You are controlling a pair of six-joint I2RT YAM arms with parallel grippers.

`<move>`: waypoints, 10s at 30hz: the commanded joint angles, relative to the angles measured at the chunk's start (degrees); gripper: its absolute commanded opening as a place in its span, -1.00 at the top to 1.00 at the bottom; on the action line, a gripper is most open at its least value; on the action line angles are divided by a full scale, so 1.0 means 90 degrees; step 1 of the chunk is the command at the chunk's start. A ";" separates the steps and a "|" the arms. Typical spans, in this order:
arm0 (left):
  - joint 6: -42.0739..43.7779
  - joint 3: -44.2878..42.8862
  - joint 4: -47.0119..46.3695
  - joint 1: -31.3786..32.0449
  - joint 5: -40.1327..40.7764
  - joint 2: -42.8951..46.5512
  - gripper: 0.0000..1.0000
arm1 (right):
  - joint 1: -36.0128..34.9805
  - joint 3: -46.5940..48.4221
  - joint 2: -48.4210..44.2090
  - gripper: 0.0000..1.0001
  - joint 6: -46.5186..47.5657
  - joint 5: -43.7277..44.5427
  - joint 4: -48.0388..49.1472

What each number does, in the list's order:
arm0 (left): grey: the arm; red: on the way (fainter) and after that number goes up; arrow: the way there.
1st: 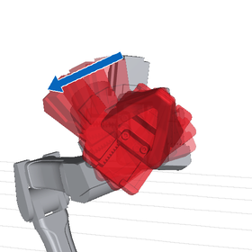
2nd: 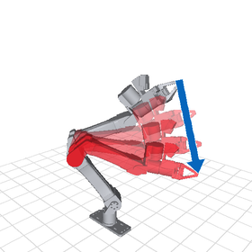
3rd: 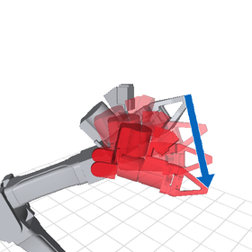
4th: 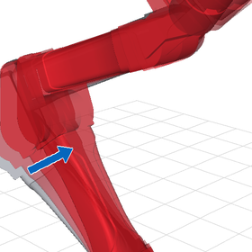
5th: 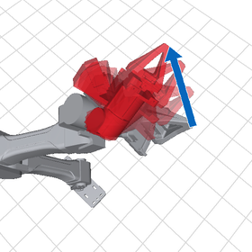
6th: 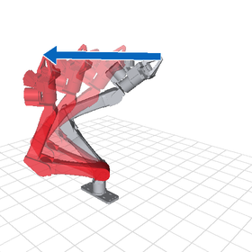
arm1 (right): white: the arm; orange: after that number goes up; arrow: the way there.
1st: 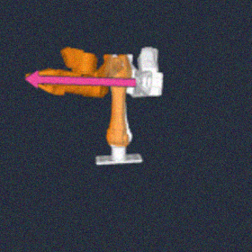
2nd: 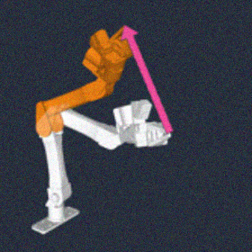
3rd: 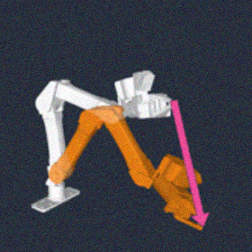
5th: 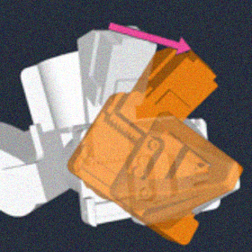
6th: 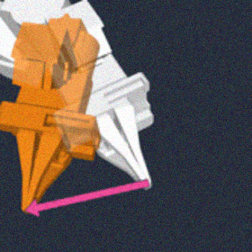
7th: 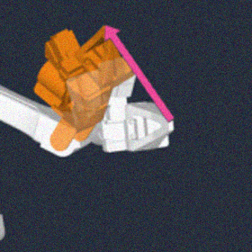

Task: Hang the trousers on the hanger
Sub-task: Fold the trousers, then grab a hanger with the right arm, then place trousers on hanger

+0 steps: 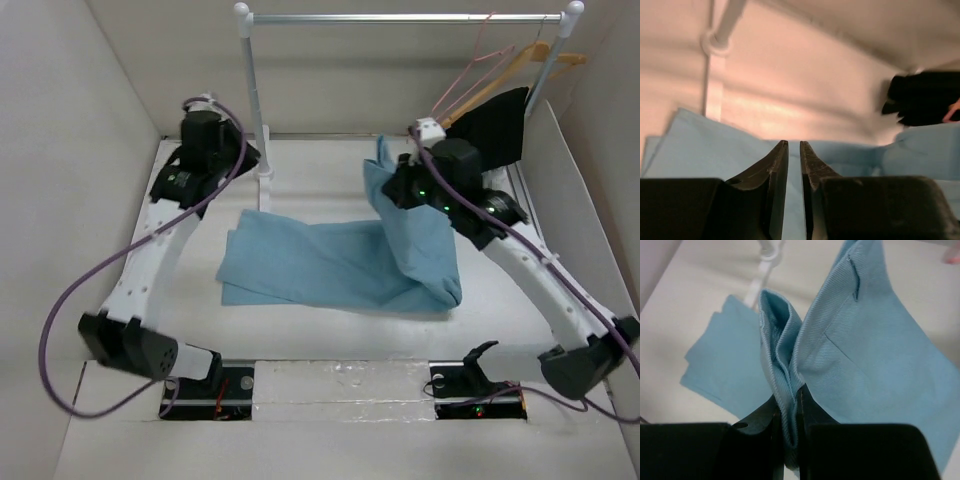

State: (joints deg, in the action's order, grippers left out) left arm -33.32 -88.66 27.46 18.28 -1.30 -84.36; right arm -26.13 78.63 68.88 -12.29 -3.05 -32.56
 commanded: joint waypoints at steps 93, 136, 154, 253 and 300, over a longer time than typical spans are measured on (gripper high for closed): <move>-0.0408 0.3151 0.0359 -0.0044 -0.0371 0.1622 0.54 | -0.0428 -0.3471 -0.0378 0.74 0.1650 -0.0540 -0.0729; 0.0450 0.2457 -0.1645 -0.0313 -0.1554 0.1140 0.90 | 0.2913 0.2805 0.2861 -0.61 -0.1114 -0.2298 0.2544; 0.0715 0.2333 -0.1509 -0.0313 -0.1779 0.1102 1.00 | 0.2522 0.2102 0.3138 1.00 -0.2013 -0.2425 0.4009; -0.2860 0.1687 -0.4174 0.4043 0.1404 -0.2736 1.00 | 0.2522 -0.3727 0.0891 0.07 0.1503 -0.3284 0.1615; -0.0898 0.3406 -0.3442 0.3476 0.1366 -0.1671 1.00 | 0.4231 -0.4235 0.1857 1.00 -0.0069 -0.4554 0.3928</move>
State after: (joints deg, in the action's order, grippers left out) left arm -48.14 -59.90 -11.79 49.08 13.13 -98.50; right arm 10.81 35.92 84.99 -10.85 -45.54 -5.76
